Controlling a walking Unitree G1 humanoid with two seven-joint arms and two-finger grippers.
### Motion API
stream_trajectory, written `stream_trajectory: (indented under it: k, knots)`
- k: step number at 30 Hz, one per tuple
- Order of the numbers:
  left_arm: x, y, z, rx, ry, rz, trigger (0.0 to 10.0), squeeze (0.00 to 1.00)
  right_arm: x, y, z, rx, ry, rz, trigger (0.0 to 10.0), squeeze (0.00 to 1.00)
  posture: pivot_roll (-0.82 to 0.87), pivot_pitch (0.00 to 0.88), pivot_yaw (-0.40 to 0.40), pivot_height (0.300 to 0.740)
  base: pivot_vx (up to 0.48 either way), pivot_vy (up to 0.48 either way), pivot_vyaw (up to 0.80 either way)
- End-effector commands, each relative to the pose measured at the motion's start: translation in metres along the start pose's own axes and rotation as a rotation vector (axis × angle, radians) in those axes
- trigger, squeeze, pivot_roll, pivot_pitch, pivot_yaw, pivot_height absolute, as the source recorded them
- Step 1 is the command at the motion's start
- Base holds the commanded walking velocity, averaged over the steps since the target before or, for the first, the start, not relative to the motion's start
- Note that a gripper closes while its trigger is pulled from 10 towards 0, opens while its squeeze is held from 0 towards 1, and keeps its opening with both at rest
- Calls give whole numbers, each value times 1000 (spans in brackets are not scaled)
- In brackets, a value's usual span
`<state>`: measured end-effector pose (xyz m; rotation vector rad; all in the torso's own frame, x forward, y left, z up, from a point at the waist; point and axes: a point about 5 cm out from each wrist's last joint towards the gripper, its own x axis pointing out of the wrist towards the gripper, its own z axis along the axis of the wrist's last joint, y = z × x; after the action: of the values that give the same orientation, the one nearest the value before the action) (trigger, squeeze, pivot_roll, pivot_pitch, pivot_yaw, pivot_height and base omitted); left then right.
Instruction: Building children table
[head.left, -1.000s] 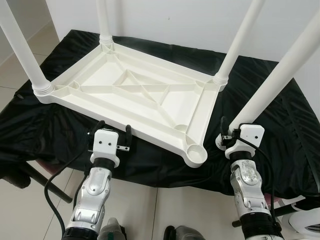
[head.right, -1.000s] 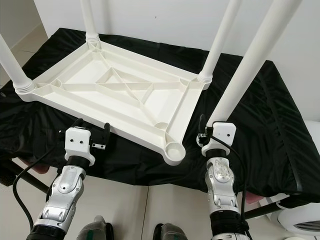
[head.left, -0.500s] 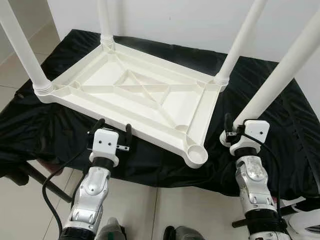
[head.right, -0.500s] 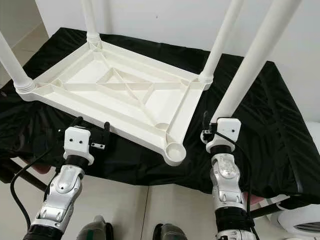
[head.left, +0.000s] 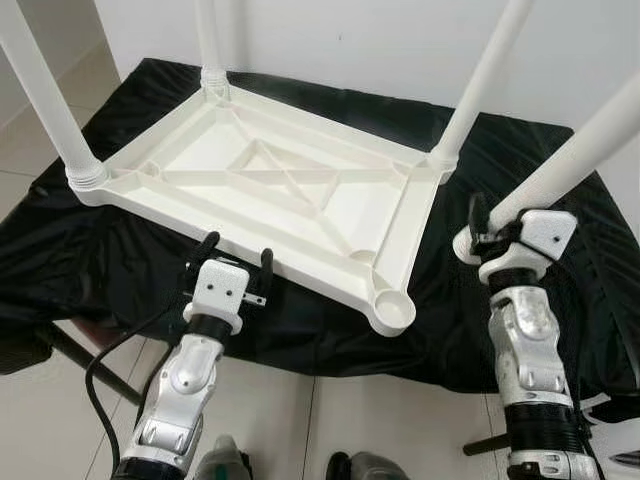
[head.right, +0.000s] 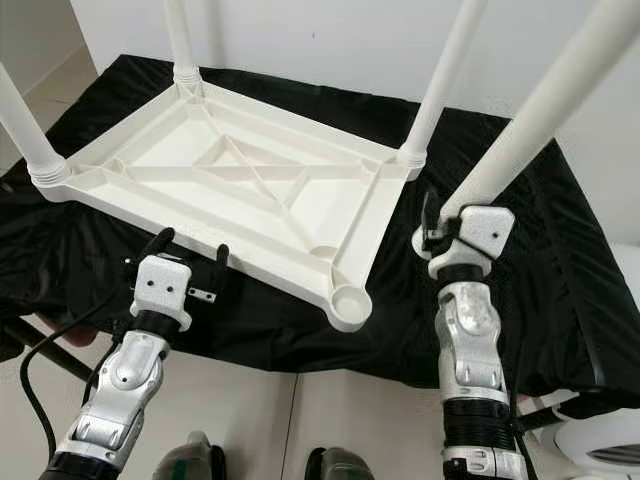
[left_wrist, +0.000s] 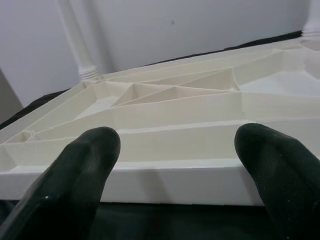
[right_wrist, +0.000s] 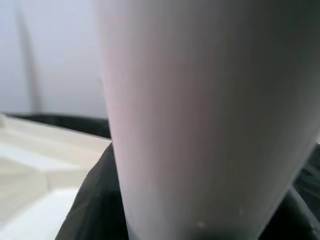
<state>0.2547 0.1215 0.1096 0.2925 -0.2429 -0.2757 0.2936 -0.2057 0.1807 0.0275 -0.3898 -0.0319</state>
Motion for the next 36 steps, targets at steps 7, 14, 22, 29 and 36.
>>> stream_trajectory:
  k: [7, 14, 22, 29, 36]
  knots:
    - [-1, -12, 0, 12, 10, -110, 10000, 0, -4, 23, 3, 88, 56, 135, 10000, 0, 50, 38, -84, 740, 0, 0, 0]
    - [-1, -12, 2, 15, 0, -125, 10000, 0, -13, 32, 0, 72, 98, 276, 10000, 0, 44, 55, -84, 740, 0, 0, 0]
    - [3, -12, 6, 33, -17, -151, 10000, 0, -23, 40, 4, 107, 143, 411, 10000, 0, 37, 65, -82, 740, 0, 0, 0]
    - [6, -15, 11, 34, -31, -183, 10000, 0, -28, 49, 7, 123, 154, 486, 10000, 0, 35, 67, -82, 740, 0, 0, 0]
    - [9, -16, 13, 52, -43, -220, 10000, 0, -35, 60, 7, 150, 188, 581, 10000, 0, 33, 72, -82, 740, 0, 0, 0]
